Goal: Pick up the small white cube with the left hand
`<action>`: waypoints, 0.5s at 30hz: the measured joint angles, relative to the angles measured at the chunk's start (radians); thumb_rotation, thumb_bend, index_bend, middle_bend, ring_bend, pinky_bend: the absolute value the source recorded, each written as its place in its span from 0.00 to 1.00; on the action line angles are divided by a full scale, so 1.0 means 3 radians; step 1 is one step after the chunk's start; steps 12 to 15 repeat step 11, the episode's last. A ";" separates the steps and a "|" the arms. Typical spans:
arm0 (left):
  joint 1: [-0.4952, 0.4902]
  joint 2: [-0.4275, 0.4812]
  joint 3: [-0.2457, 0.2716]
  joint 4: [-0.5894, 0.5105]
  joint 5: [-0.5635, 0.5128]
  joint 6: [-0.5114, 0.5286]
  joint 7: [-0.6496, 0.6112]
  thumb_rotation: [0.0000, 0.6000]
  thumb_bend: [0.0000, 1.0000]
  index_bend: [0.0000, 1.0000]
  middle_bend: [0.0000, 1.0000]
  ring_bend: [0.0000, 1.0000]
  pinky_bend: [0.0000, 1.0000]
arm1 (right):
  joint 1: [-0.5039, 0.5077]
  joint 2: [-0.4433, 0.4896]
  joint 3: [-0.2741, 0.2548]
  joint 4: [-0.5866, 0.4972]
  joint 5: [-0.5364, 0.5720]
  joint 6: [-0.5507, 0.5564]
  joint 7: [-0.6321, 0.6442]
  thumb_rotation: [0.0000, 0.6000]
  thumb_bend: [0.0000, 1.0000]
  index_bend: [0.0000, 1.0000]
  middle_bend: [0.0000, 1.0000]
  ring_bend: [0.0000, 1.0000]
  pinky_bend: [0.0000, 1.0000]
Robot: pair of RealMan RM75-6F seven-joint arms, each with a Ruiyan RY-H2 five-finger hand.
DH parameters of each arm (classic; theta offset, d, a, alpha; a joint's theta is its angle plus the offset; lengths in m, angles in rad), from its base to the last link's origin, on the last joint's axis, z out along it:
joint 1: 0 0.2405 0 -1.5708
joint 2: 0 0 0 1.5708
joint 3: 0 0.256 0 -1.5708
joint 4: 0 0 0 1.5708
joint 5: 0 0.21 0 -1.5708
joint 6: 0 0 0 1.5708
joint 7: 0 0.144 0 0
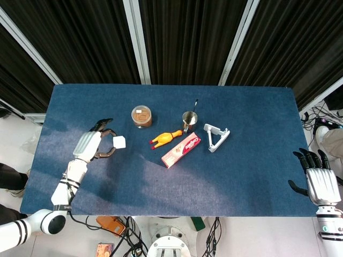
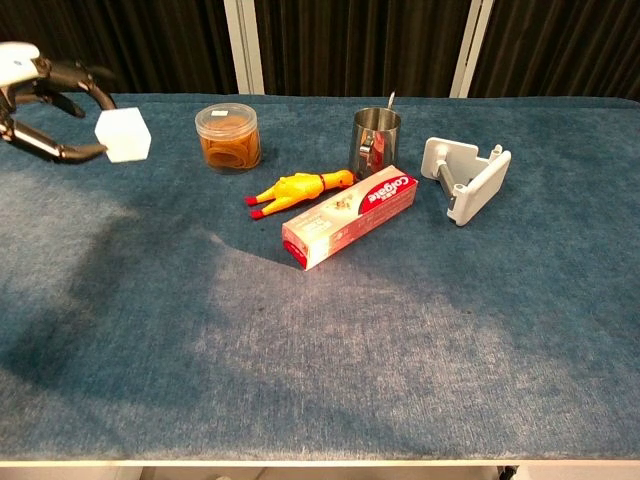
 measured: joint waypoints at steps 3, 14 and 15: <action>-0.0030 0.0272 -0.0107 -0.0259 -0.0038 -0.0083 -0.0162 1.00 0.37 0.47 0.07 0.02 0.19 | -0.0002 0.0002 0.0001 0.0004 0.0003 0.0002 0.0001 1.00 0.31 0.25 0.19 0.19 0.09; -0.0128 0.0875 -0.0357 -0.0796 -0.0105 -0.0364 -0.0675 1.00 0.37 0.47 0.07 0.02 0.19 | -0.0001 -0.0002 0.0003 0.0007 0.0003 0.0005 -0.0012 1.00 0.31 0.25 0.19 0.19 0.09; -0.0128 0.0875 -0.0357 -0.0796 -0.0105 -0.0364 -0.0675 1.00 0.37 0.47 0.07 0.02 0.19 | -0.0001 -0.0002 0.0003 0.0007 0.0003 0.0005 -0.0012 1.00 0.31 0.25 0.19 0.19 0.09</action>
